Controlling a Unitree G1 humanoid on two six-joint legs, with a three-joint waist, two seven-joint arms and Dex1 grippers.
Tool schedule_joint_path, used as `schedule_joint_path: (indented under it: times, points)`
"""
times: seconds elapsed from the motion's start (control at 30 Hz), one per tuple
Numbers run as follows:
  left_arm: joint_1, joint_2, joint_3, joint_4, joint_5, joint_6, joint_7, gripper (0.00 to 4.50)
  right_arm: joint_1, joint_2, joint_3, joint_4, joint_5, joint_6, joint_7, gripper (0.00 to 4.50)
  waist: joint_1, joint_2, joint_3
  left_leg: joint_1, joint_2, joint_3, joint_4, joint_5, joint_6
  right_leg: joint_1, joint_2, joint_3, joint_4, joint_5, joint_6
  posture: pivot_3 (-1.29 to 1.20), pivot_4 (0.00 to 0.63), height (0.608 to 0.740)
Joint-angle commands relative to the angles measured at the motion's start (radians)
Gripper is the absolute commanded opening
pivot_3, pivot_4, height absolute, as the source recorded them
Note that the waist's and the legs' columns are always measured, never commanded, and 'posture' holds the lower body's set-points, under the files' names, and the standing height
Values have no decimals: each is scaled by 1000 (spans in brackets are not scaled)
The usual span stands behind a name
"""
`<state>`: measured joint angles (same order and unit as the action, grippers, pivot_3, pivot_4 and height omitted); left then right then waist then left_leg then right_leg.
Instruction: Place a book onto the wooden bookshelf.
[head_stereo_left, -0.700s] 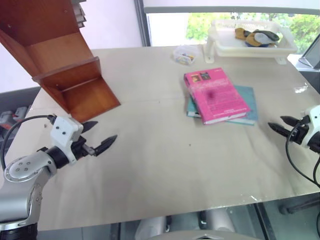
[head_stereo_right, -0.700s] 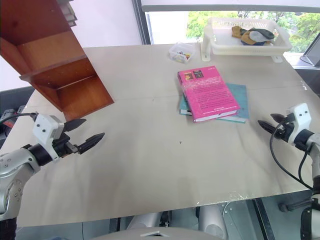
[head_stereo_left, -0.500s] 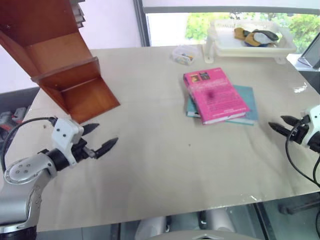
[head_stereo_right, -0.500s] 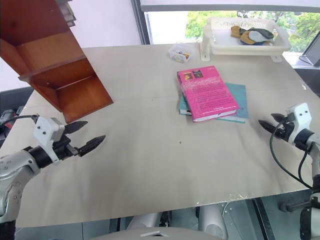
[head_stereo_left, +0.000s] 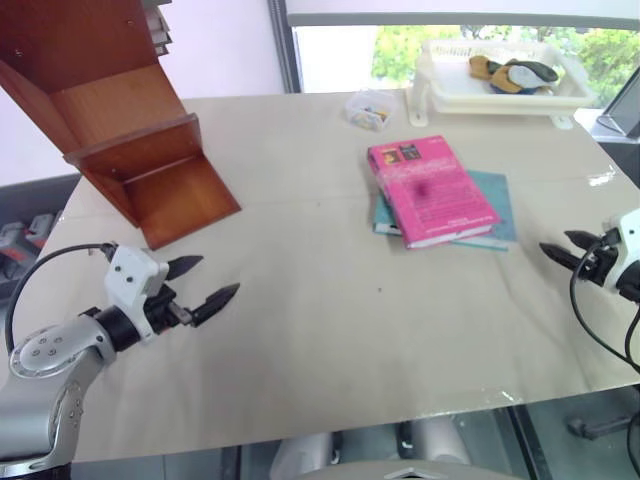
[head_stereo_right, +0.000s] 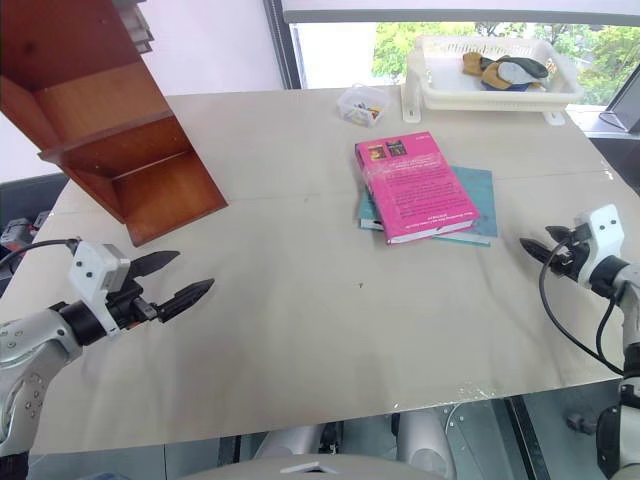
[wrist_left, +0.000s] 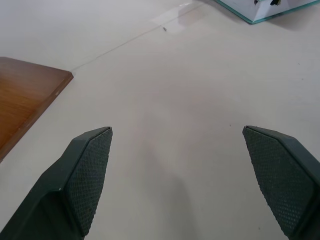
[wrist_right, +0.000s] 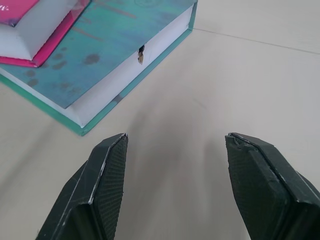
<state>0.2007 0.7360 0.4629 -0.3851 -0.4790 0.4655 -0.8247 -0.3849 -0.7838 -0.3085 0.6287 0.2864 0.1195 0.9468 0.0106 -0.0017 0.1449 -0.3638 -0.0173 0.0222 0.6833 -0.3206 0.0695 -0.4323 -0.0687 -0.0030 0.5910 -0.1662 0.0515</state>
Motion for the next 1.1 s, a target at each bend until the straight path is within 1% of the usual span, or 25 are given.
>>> schedule_joint_path:
  times: [0.03,0.37,0.53,0.63,0.73,0.87,0.97,1.03,1.1]
  points:
    - [2,13,38,-43,-15,-26,-3,4453,-31,-16,0,0,-6,-21,-8,3146,0,0,0,0,0,0,0,0,0,0,0,0,0,0,0,0,150,740]
    - [-12,22,53,-47,-47,-34,-13,4453,-73,-14,12,10,-8,-27,-20,3146,-1,0,0,0,0,0,0,0,0,0,0,0,0,0,0,0,150,740]
    - [-13,35,94,-74,-165,-8,-80,4453,-100,-10,11,18,-9,-33,-35,3146,-1,0,0,0,0,0,0,0,0,0,0,0,0,0,0,0,150,740]
    - [-10,47,147,-88,-275,9,-143,4453,-115,-6,17,24,-14,-39,-40,3146,-2,0,0,0,0,0,0,0,0,0,0,0,0,0,0,0,150,740]
    - [2,73,198,-97,-352,34,-194,4453,-149,2,27,52,-26,-53,-61,3146,-6,0,0,0,0,0,0,0,0,0,0,0,0,0,0,0,150,740]
    - [18,105,249,-95,-414,53,-249,4453,-239,7,66,149,-101,-102,-160,3146,-23,1,0,0,0,1,0,0,0,0,0,0,0,0,0,0,150,740]
    - [21,136,279,-97,-463,70,-296,4453,-381,34,71,282,-135,-121,-280,3146,-29,1,1,0,0,1,0,0,0,0,1,0,0,0,0,0,150,740]
    - [4,154,280,-98,-472,66,-311,4453,-490,59,91,402,-180,-139,-381,3146,-38,2,2,1,0,2,0,0,0,0,2,1,0,0,0,0,150,740]
    - [-18,172,277,-95,-482,67,-316,4453,-573,80,100,500,-206,-151,-442,3146,-45,2,2,1,0,1,0,1,-1,0,2,1,1,0,0,0,150,740]
